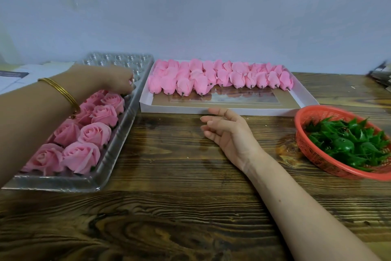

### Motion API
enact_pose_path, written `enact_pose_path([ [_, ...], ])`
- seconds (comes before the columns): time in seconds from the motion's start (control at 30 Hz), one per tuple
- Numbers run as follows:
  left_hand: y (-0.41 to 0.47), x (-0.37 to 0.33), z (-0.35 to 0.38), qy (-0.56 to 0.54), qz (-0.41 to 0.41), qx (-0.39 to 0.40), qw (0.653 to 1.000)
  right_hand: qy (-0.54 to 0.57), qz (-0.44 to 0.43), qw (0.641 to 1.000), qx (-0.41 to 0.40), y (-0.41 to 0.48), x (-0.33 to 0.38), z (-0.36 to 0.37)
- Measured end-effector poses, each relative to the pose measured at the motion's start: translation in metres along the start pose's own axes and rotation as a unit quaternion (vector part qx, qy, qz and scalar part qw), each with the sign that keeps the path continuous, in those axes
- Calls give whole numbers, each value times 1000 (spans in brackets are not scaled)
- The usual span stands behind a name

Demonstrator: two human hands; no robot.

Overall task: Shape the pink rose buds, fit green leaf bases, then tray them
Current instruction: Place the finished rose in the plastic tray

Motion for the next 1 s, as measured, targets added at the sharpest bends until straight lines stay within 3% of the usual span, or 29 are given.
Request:
enact_pose_path([
  [0.63, -3, 1, 16, -26, 29, 11, 999, 1, 2, 1000, 7, 1, 0, 0],
  [1.0, -2, 4, 18, -53, -5, 20, 998, -1, 4, 1000, 8, 0, 1, 0],
])
Point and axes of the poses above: each hand's wrist, its own y-axis towards the middle knuckle, its own z-axis out of the palm, x = y × z, the point moved 3 cm from there along y, towards the middle knuckle, and after that the axes turned 9 degrees about -x, right-handed, at the moved point
